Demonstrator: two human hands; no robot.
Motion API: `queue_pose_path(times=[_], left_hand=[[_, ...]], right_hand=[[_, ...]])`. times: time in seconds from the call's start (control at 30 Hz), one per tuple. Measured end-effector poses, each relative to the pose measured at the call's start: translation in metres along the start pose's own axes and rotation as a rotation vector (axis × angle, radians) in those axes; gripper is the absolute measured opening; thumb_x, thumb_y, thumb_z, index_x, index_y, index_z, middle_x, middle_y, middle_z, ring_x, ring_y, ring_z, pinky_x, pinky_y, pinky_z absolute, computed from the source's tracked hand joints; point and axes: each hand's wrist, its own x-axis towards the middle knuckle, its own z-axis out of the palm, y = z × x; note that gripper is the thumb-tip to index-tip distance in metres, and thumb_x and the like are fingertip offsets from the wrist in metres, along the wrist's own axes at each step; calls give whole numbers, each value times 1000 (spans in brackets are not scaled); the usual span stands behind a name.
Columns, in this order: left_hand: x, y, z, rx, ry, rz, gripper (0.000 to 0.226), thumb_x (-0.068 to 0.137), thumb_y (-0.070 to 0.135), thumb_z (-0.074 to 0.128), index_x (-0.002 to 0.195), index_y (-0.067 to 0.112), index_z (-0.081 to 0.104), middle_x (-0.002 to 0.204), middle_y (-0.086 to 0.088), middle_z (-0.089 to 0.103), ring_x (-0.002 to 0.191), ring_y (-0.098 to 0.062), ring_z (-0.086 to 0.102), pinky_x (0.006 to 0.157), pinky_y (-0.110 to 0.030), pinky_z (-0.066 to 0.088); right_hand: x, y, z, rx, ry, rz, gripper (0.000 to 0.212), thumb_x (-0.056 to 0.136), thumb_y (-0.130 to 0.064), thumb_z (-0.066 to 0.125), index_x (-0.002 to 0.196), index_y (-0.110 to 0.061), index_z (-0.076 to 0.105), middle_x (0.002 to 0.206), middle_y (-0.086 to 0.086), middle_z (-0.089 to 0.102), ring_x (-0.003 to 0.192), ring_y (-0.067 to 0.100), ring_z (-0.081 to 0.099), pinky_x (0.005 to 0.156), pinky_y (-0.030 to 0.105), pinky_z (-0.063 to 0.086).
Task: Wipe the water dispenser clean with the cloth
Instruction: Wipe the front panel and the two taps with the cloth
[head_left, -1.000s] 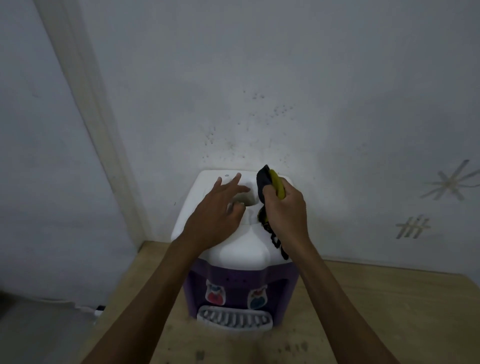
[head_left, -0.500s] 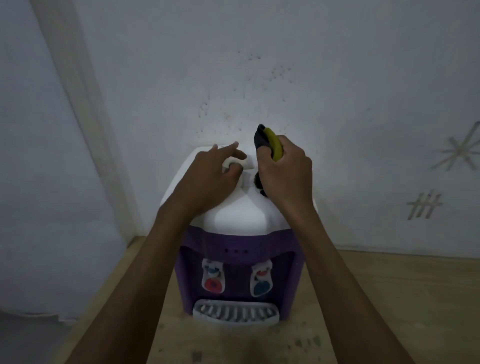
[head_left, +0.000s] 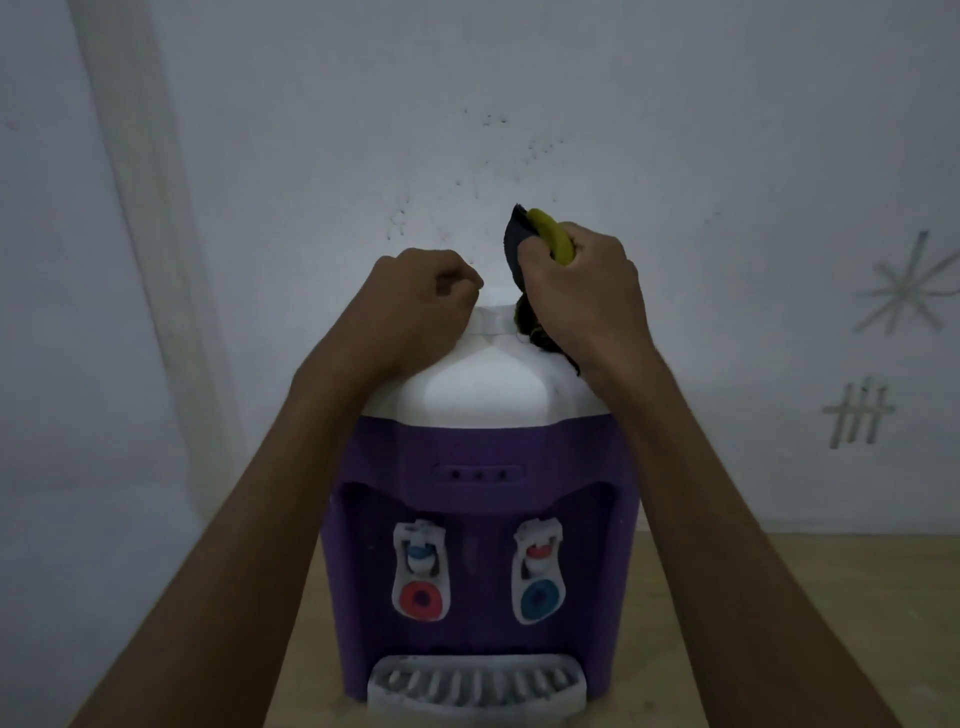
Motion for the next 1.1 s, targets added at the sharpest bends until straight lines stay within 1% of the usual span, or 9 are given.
queue_pose_path(times=[0.13, 0.2, 0.37, 0.5, 0.57, 0.67, 0.77, 1.0, 1.1], left_hand=[[-7, 0, -4, -9, 33, 53, 31, 102, 21, 48, 115, 18, 76, 113, 8, 72, 96, -3, 58, 66, 3, 34], [-11, 3, -6, -12, 26, 63, 31, 102, 22, 48, 113, 18, 77, 114, 7, 73, 99, -4, 60, 68, 2, 35], [-22, 12, -13, -3, -42, 47, 32, 101, 20, 47, 111, 15, 78, 116, 1, 74, 105, -14, 65, 76, -13, 43], [-26, 18, -15, 5, -33, 27, 32, 100, 16, 47, 106, 9, 77, 111, -3, 75, 101, -20, 66, 86, -29, 50], [-24, 16, -15, 16, -45, 6, 32, 99, 18, 47, 102, 6, 76, 106, -4, 75, 97, -22, 67, 87, -36, 54], [-19, 10, -13, 21, -55, -31, 34, 97, 22, 48, 96, -4, 71, 97, -17, 74, 81, -22, 62, 84, -47, 54], [-15, 6, -10, 21, -51, -37, 35, 94, 24, 49, 91, -5, 69, 97, -22, 72, 74, -24, 58, 81, -49, 54], [-7, -1, -5, -13, -41, -34, 42, 87, 30, 45, 88, -6, 68, 96, -23, 72, 74, -16, 53, 79, -51, 54], [-6, -2, -5, -6, -47, -30, 36, 81, 35, 42, 78, 8, 65, 85, -18, 69, 74, -16, 52, 76, -48, 54]], right_hand=[[-9, -2, -6, 102, 7, -6, 37, 95, -32, 54, 63, -22, 39, 54, -11, 39, 49, 8, 37, 52, 26, 34], [-13, -6, -9, 126, 23, -1, 36, 95, -33, 55, 63, -22, 41, 55, -10, 41, 50, 8, 38, 52, 27, 35], [-25, -16, -16, 108, 20, 22, 37, 96, -34, 55, 64, -21, 40, 56, -10, 40, 50, 9, 38, 51, 25, 33], [-27, -19, -19, 96, 27, 4, 35, 95, -31, 54, 66, -21, 39, 58, -8, 41, 53, 11, 38, 51, 25, 32], [-25, -19, -17, 74, 13, 14, 32, 95, -30, 54, 68, -19, 41, 61, -6, 42, 54, 12, 38, 51, 26, 32], [-22, -16, -16, 53, 4, 21, 32, 95, -29, 54, 68, -19, 40, 60, -5, 41, 54, 13, 37, 51, 26, 31], [-18, -14, -13, 27, 7, 17, 35, 96, -29, 53, 65, -20, 38, 58, -6, 39, 51, 12, 35, 50, 25, 30], [-8, -7, -6, 25, 25, 7, 33, 95, -29, 54, 67, -19, 40, 59, -5, 41, 52, 13, 36, 51, 27, 31], [-6, -5, -4, 25, 28, 1, 34, 95, -30, 54, 66, -19, 40, 58, -6, 40, 52, 13, 36, 51, 27, 31]])
